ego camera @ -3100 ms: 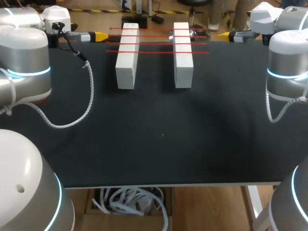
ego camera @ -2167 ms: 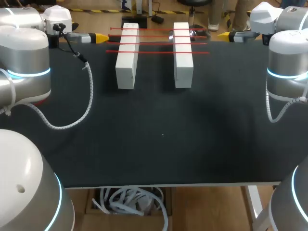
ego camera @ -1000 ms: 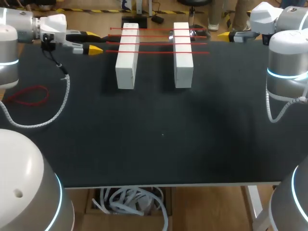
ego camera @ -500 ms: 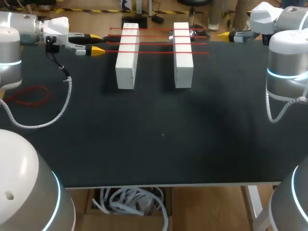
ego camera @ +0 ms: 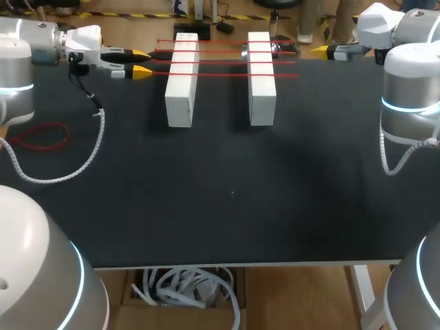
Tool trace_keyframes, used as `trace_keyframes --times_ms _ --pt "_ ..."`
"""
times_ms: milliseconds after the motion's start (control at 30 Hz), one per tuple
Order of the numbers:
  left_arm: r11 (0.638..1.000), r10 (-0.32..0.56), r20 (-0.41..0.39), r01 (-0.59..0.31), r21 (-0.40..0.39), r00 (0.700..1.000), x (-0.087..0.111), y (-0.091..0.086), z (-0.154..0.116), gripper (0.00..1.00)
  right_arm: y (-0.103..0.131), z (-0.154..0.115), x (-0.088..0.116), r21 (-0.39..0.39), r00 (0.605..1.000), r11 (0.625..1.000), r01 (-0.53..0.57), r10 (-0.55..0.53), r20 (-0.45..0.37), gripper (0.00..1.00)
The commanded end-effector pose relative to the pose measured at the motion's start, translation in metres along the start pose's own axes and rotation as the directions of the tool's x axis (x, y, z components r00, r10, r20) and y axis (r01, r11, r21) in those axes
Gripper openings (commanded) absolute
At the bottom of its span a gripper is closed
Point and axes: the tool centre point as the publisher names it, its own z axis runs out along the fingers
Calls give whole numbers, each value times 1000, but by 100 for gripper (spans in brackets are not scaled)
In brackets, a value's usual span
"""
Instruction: Grab the tape and strap the tape.
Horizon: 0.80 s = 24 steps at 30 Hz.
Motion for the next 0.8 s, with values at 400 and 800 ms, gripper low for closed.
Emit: trace_keyframes --times_ms 400,800 --pt "1000 -10 -70 11 23 998 -14 20 7 38 0 0 0 3 1000 1000 0 0 -1 100" --pt "999 -20 -68 23 43 997 -16 29 5 35 0 0 0 3 1000 1000 0 0 -1 100"
